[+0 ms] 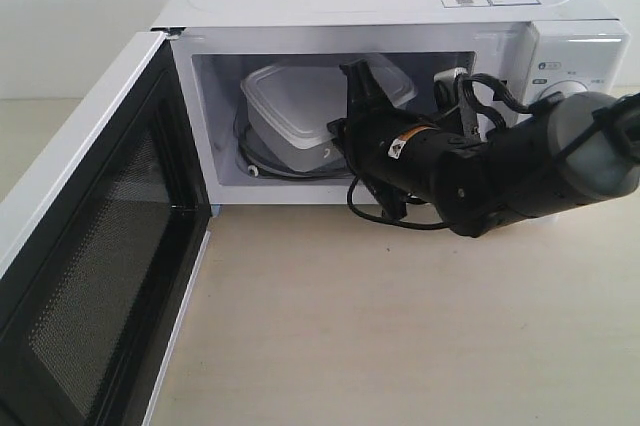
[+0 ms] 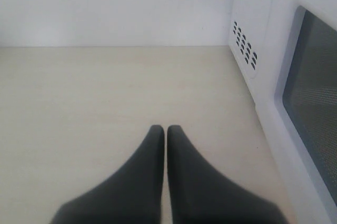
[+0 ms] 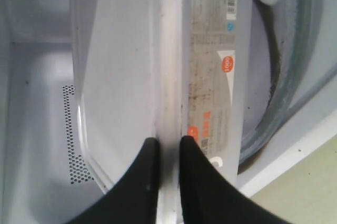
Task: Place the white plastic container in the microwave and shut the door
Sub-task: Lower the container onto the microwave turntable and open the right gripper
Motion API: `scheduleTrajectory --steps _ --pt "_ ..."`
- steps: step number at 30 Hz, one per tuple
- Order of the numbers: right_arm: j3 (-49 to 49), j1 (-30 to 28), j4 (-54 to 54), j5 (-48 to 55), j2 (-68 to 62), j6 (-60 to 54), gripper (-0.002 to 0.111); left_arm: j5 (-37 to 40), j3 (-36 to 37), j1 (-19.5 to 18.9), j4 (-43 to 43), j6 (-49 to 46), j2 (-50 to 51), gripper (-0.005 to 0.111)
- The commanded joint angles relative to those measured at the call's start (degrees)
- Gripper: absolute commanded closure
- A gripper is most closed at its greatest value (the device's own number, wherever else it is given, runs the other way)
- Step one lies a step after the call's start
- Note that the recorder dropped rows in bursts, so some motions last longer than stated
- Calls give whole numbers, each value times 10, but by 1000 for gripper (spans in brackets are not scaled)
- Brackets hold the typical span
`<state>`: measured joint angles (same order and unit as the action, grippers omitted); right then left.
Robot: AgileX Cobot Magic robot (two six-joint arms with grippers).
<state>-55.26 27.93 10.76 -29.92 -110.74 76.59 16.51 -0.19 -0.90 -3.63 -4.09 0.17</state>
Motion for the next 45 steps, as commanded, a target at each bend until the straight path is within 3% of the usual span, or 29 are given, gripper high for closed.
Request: scheduleTrajectory --steps 1,6,14,20,24,28,36,38,41,43,44,45 --pt "-3 1 -8 -25 2 -19 108 0 2 -2 -1 -3 -2 102" --pt "-3 1 -8 -25 2 -36 103 0 2 -2 -1 -3 -2 102" --pt "-3 0 5 -15 2 -42 50 0 2 -2 -1 -3 -2 102" --pt "-3 0 -1 -7 3 -40 52 0 2 -2 -1 -3 -2 102" --pt "2 0 -35 87 26 -44 73 0 2 -2 -1 -3 -2 102" --pt "22 0 -73 86 47 -69 73 0 2 -2 -1 -3 -2 102" --pt "28 0 -430 121 78 -114 73 0 2 -2 -1 -3 -2 102" --pt "28 0 -488 125 78 -112 73 0 2 -2 -1 -3 -2 102" --pt "28 0 -492 126 78 -112 74 0 2 -2 -1 -3 -2 102" --pt "28 0 -517 143 78 -141 92 0 2 -2 -1 -3 -2 102" --pt "28 0 -539 162 78 -138 108 0 2 -2 -1 -3 -2 102" --pt "28 0 -539 164 77 -138 108 0 2 -2 -1 -3 -2 102"
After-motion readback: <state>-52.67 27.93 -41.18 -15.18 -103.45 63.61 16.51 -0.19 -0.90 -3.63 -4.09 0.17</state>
